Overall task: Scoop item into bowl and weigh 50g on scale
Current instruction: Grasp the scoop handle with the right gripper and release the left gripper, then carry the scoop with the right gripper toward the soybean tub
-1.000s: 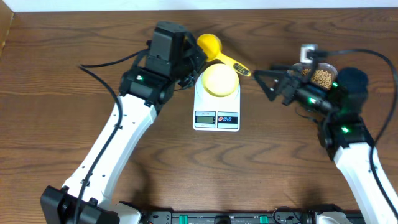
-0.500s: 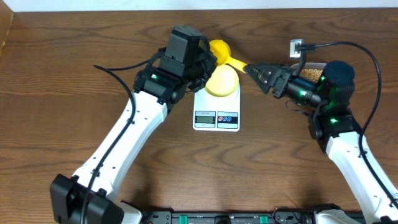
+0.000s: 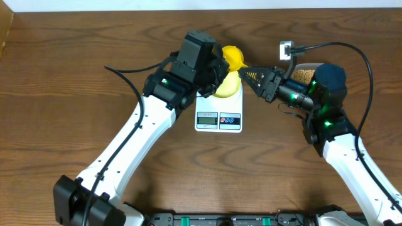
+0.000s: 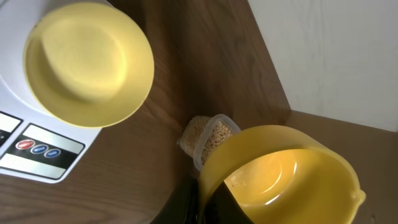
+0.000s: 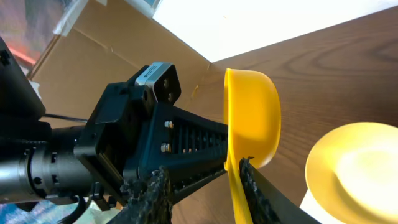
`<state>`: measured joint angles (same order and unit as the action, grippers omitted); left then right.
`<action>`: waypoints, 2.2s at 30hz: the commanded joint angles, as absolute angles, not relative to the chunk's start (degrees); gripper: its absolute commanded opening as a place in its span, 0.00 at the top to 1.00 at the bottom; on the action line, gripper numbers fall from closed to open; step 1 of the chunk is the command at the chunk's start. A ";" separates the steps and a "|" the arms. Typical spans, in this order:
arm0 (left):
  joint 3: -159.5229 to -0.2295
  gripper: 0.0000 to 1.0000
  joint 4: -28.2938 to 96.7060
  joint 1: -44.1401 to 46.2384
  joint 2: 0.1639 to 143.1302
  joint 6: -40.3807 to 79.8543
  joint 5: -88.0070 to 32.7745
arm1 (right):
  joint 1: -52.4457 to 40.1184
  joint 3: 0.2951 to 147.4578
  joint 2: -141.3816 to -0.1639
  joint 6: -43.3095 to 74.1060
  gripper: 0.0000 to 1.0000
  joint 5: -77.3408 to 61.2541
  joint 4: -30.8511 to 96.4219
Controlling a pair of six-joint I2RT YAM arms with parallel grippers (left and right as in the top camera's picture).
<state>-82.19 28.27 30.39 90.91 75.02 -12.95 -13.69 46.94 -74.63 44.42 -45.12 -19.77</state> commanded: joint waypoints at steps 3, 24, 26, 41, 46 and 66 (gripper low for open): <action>-81.80 0.92 28.86 31.11 91.11 75.02 -13.50 | -14.04 48.21 -74.54 42.46 0.71 -44.71 -19.84; -81.80 0.92 29.76 31.09 91.11 74.63 -13.52 | -13.91 48.21 -74.54 38.65 0.94 -43.83 -17.08; -81.80 0.92 29.76 31.09 91.11 74.63 -13.52 | -13.91 48.21 -74.54 38.65 0.97 -43.83 -17.08; -81.80 0.29 29.67 30.39 91.09 71.81 -13.45 | -12.73 48.21 -74.54 38.02 0.99 -43.62 -15.44; -81.84 0.22 29.15 28.73 90.59 60.03 -13.50 | -9.93 48.21 -74.54 34.89 0.99 -43.62 -11.88; -84.49 0.18 31.09 25.61 79.44 23.11 -12.60 | -4.54 66.85 -74.54 15.44 0.99 -28.97 27.00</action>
<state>-82.35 30.13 25.91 79.96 28.47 -13.19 -4.71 61.76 -74.63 21.89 -34.61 23.81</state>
